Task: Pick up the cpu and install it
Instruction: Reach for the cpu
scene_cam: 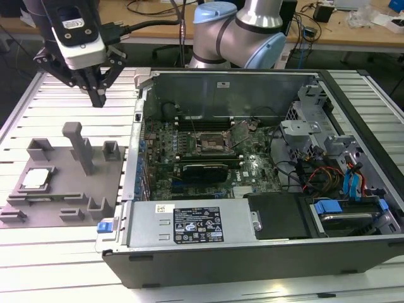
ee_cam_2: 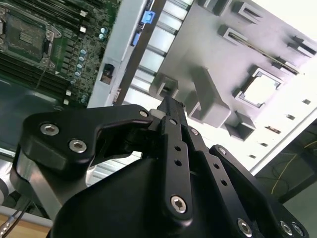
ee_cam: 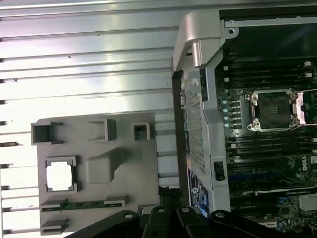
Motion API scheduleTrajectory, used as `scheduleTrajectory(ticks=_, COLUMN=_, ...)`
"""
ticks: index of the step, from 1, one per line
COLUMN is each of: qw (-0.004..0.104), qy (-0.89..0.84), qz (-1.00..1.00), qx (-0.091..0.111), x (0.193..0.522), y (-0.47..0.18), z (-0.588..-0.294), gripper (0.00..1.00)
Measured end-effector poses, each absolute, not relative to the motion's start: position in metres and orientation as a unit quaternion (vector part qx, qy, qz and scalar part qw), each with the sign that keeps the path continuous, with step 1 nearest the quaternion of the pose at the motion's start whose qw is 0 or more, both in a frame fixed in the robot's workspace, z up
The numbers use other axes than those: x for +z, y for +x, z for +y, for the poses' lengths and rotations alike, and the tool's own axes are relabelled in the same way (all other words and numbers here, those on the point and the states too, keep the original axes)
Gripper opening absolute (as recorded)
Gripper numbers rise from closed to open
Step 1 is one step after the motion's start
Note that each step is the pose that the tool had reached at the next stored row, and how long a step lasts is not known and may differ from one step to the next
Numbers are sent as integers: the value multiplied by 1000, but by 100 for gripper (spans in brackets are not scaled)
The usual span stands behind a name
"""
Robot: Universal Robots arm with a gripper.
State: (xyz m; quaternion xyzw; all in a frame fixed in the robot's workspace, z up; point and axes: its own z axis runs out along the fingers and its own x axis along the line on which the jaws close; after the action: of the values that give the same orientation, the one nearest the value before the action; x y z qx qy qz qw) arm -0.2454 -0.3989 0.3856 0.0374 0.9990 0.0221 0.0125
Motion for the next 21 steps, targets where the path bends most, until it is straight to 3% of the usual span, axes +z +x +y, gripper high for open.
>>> scheduleTrajectory(ticks=21, qw=12, qy=37, qz=999, qx=22, x=384, y=-309, z=-399, gripper=11)
